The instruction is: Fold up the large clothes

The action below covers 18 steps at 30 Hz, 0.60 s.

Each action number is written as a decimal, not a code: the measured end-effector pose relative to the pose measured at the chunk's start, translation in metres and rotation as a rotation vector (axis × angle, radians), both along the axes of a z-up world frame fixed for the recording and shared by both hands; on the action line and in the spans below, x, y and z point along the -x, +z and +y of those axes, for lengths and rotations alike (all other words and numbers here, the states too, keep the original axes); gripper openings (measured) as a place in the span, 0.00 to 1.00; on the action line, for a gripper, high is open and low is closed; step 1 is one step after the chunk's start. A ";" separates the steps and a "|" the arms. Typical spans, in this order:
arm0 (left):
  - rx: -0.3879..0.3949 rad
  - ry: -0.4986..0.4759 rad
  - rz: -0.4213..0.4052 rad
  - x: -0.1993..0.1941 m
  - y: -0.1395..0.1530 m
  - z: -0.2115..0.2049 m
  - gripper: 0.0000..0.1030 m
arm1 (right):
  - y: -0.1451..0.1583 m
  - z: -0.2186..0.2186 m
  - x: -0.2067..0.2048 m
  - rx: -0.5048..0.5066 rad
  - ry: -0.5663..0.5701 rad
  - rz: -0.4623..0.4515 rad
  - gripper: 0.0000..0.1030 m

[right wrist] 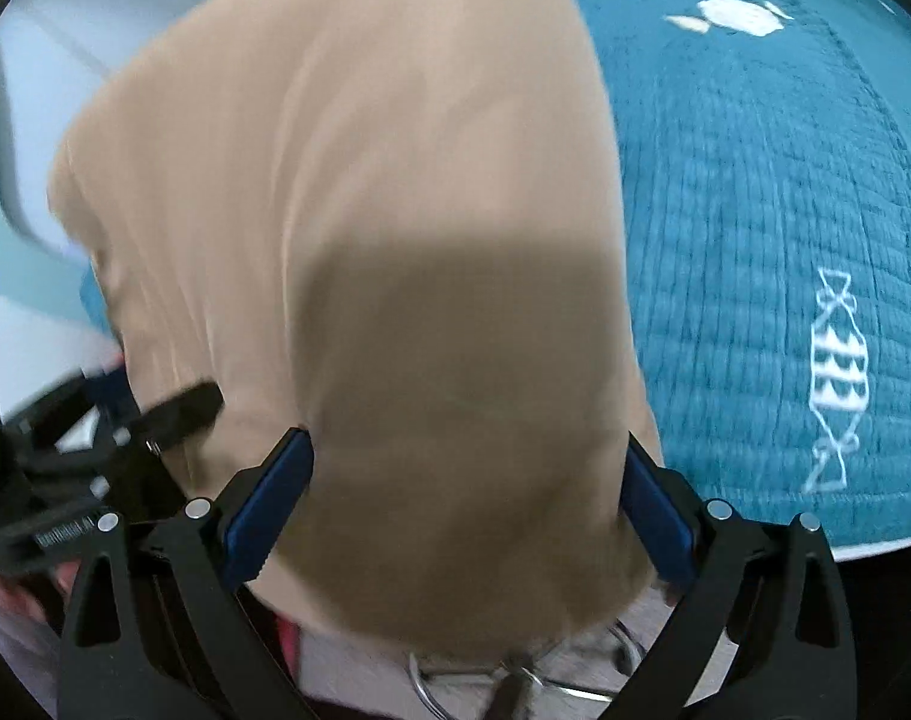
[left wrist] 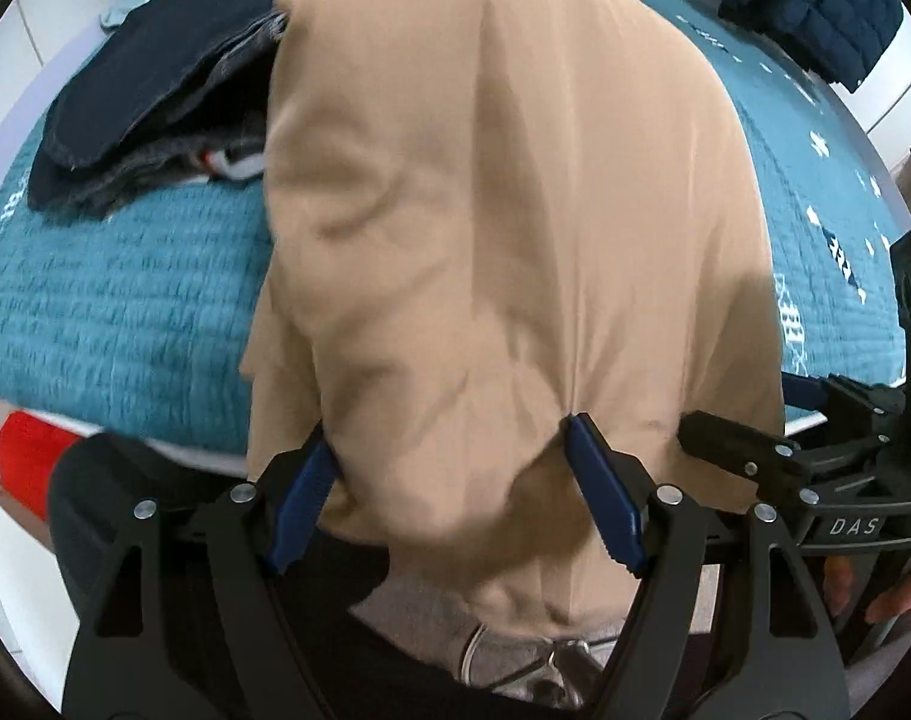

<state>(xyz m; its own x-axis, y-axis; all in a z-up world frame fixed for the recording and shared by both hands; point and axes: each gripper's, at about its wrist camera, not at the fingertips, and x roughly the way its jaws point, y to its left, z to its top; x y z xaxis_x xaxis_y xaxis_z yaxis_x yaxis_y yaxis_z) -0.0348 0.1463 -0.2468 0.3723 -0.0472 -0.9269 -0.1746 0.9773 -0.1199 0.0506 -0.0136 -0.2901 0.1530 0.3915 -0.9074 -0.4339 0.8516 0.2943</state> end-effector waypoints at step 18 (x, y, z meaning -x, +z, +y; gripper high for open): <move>-0.034 0.088 -0.118 -0.165 0.059 0.048 0.21 | 0.044 0.020 -0.039 -0.077 -0.090 -0.064 0.91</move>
<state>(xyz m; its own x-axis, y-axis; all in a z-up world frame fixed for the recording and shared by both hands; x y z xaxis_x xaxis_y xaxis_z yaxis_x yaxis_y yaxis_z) 0.1305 0.1939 -0.1874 0.4798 0.0207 -0.8771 -0.2461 0.9628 -0.1119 0.0894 0.0065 -0.2456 0.2470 0.4421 -0.8623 -0.3765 0.8638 0.3350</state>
